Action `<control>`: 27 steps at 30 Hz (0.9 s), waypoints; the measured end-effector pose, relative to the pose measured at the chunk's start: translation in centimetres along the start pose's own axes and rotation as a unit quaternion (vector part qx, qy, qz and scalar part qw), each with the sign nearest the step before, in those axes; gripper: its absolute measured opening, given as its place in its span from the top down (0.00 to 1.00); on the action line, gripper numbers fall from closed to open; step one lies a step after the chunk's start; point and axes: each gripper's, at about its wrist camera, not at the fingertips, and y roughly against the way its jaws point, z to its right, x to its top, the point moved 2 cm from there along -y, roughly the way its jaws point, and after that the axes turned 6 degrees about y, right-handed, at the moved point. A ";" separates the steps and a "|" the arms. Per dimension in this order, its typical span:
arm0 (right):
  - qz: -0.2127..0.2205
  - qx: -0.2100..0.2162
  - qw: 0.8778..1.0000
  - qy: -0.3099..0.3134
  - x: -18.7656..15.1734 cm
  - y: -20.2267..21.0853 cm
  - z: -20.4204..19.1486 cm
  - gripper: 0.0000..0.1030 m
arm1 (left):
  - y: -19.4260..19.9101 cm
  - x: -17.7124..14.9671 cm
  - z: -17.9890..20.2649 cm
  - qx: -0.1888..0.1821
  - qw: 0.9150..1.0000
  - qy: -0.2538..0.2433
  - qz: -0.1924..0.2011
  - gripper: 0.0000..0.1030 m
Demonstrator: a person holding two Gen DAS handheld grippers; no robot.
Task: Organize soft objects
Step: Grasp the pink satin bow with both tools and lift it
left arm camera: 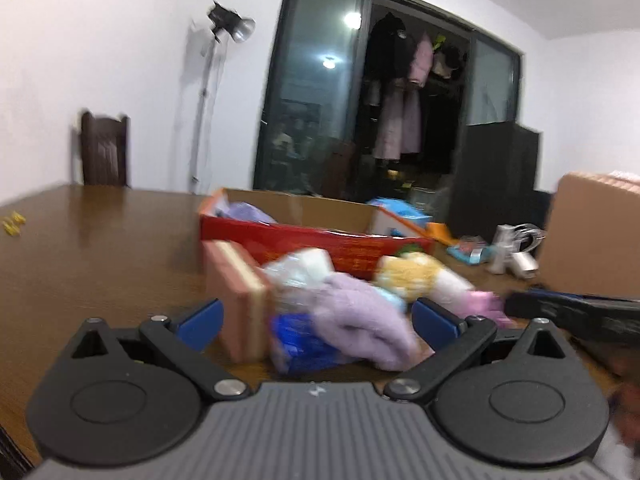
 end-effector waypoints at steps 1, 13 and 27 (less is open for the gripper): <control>-0.001 -0.018 1.000 0.001 0.2 -0.3 0.8 0.46 | -0.3 -0.1 0.5 -0.027 0.999 0.008 -0.016 0.01; -0.077 -0.018 0.996 -0.043 -1.8 -4.6 4.5 0.88 | -6.3 -3.6 3.0 -0.114 0.981 0.060 -0.143 0.68; -0.071 -0.013 0.996 -0.054 -2.7 -3.8 3.8 0.62 | -7.0 -3.7 2.0 -0.105 0.980 0.072 -0.154 0.64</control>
